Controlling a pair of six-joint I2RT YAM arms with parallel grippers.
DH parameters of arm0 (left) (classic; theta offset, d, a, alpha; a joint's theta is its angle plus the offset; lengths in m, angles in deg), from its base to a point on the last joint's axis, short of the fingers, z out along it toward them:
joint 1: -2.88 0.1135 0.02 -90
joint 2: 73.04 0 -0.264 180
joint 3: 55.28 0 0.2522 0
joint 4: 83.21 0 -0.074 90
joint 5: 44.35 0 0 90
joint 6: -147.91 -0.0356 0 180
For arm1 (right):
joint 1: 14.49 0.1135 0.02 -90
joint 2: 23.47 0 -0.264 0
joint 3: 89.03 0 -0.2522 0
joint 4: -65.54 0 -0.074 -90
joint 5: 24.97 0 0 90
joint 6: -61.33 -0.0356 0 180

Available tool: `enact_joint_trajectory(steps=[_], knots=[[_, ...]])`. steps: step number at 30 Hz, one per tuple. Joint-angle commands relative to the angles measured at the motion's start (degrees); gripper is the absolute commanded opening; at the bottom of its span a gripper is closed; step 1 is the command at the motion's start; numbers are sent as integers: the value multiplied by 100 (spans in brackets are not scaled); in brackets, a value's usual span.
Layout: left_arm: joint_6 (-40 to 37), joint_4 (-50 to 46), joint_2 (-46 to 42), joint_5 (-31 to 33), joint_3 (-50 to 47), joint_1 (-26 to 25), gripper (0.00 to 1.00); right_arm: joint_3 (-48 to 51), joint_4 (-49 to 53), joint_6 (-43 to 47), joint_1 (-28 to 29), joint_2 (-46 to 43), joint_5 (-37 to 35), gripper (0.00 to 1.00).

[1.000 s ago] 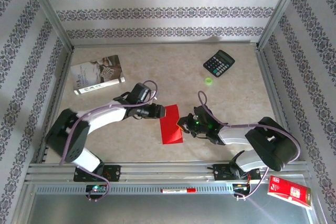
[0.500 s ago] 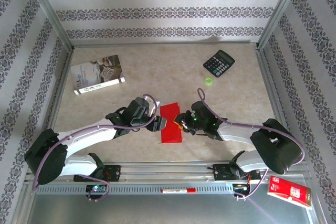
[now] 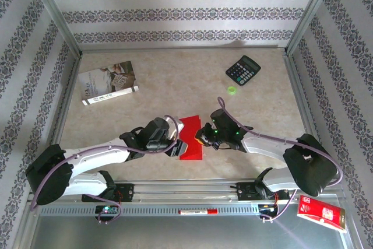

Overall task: Fold a paper plane with a square sheet of paper (pick it up from the middle)
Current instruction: Fold the triangle a second time at the center of the table.

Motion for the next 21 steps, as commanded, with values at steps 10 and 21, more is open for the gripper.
enact_joint_trajectory(steps=[10,21], knots=[[-2464,1032,340,1397,-173,-1470,74,-231,689,-784,58,-262,-28,3],[-3093,1309,1428,2511,354,-1940,74,-276,574,-873,51,-143,27,3]])
